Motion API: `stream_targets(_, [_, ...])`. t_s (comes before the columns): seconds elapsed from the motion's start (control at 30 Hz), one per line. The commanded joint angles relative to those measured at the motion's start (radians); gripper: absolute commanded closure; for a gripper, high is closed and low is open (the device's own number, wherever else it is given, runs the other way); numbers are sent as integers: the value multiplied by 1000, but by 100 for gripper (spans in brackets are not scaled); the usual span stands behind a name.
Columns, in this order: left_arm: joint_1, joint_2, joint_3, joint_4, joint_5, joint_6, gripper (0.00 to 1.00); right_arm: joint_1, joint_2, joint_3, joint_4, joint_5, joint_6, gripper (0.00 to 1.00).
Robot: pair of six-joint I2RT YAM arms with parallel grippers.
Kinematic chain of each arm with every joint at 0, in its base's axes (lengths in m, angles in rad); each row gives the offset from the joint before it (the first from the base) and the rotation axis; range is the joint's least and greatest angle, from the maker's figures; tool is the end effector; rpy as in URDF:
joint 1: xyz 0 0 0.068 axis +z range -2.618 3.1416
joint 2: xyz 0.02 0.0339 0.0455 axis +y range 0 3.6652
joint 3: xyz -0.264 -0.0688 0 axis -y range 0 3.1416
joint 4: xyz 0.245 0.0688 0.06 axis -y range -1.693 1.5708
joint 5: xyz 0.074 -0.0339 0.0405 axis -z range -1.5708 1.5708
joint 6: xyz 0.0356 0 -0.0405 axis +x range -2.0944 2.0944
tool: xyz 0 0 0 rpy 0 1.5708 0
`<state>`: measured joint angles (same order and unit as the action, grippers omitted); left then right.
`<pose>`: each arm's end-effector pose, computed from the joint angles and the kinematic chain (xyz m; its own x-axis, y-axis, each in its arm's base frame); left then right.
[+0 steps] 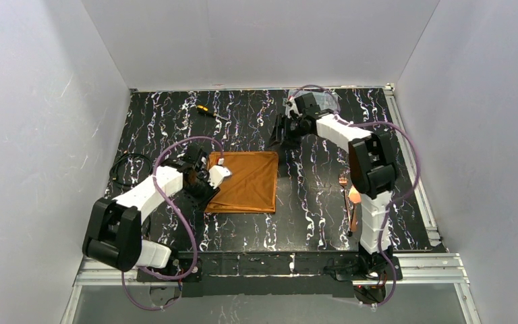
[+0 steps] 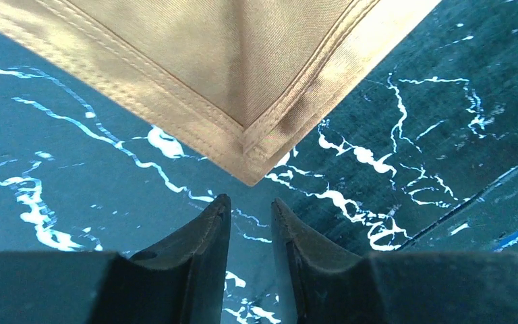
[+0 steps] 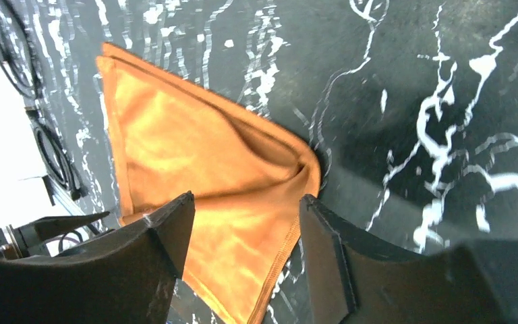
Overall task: Fold the napkin into a case and place the utensils inside
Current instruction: Smooth out the top corner of the smaller-rectangle-folded napkin at the center of the board.
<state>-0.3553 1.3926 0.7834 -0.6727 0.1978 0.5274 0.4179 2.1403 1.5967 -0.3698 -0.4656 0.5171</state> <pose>0.2221 -0.0899 0.1779 -0.5785 0.7410 -0.3410 0.7924 0.6097 -0.0194 0.4210 0.2044 0.1767 -0.9321 0.0694 -0.3555 -0.1755 0.7719 0.6110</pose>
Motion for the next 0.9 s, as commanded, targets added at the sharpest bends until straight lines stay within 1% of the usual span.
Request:
stream_targets(0.0, [4, -106, 78, -103, 5, -3, 71, 6, -220, -66, 4, 95, -38, 31])
stream_targets(0.1, [4, -120, 104, -113, 26, -11, 69, 20, -302, -148, 9, 133, -33, 30])
stream_targets(0.23, [4, -58, 121, -105, 101, -36, 69, 51, -400, -279, -7, 151, -9, 31])
stream_targets(0.4, [3, 23, 104, -33, 107, -16, 70, 133, -484, -438, -50, 219, -3, 34])
stream_targets(0.53, [1, 68, 124, -11, 101, -11, 70, 172, -528, -566, 3, 216, 45, 36])
stream_targets(0.7, [3, 88, 112, 0, 103, -5, 73, 195, -542, -633, 56, 201, 87, 37])
stream_targets(0.87, [-5, 88, 69, 10, 113, -11, 77, 197, -523, -591, 45, 204, 86, 35])
